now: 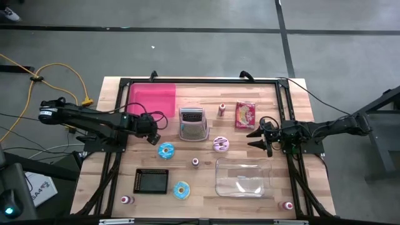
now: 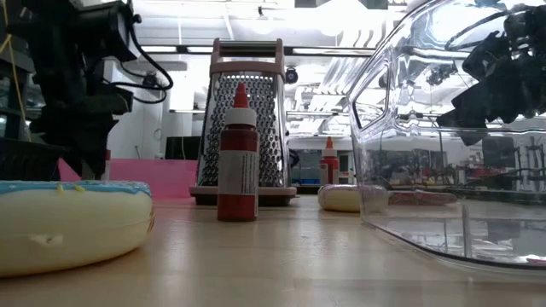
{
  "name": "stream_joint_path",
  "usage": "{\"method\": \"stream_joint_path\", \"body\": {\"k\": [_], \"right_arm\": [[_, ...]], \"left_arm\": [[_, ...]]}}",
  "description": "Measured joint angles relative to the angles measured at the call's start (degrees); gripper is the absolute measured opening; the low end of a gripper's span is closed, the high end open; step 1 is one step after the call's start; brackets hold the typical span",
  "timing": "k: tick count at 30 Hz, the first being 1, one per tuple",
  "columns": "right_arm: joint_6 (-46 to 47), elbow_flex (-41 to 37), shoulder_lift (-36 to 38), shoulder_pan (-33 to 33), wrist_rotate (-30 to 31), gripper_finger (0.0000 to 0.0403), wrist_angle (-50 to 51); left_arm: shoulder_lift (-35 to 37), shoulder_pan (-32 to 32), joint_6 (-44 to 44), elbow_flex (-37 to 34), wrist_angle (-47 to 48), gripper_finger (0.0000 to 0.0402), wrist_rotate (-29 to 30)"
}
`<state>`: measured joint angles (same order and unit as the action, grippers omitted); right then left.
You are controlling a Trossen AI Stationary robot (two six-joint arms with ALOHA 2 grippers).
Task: Pick & Place Food Item
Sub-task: Put the top red food coloring bottle into the transparent bin
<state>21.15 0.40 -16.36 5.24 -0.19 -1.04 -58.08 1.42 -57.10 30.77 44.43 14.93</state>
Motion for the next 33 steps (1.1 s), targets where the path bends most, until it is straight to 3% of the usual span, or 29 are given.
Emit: {"method": "stream_joint_path", "body": {"k": [6,18,23,33], "right_arm": [[0.0,0.0,0.0,0.0,0.0,0.0189,0.0],[0.0,0.0,0.0,0.0,0.0,0.0189,0.0],[0.0,0.0,0.0,0.0,0.0,0.0189,0.0],[0.0,0.0,0.0,0.0,0.0,0.0189,0.0]], "left_arm": [[1.4,5.7,-4.6,0.0,0.8,0.0248,7.1],[1.2,14.7,-17.0,-3.9,0.7,0.0248,14.4],[1.2,16.7,-18.4,-5.2,-1.3,0.0248,18.1],[1.2,17.2,-18.8,-7.1,-5.0,0.0248,19.7]]}}
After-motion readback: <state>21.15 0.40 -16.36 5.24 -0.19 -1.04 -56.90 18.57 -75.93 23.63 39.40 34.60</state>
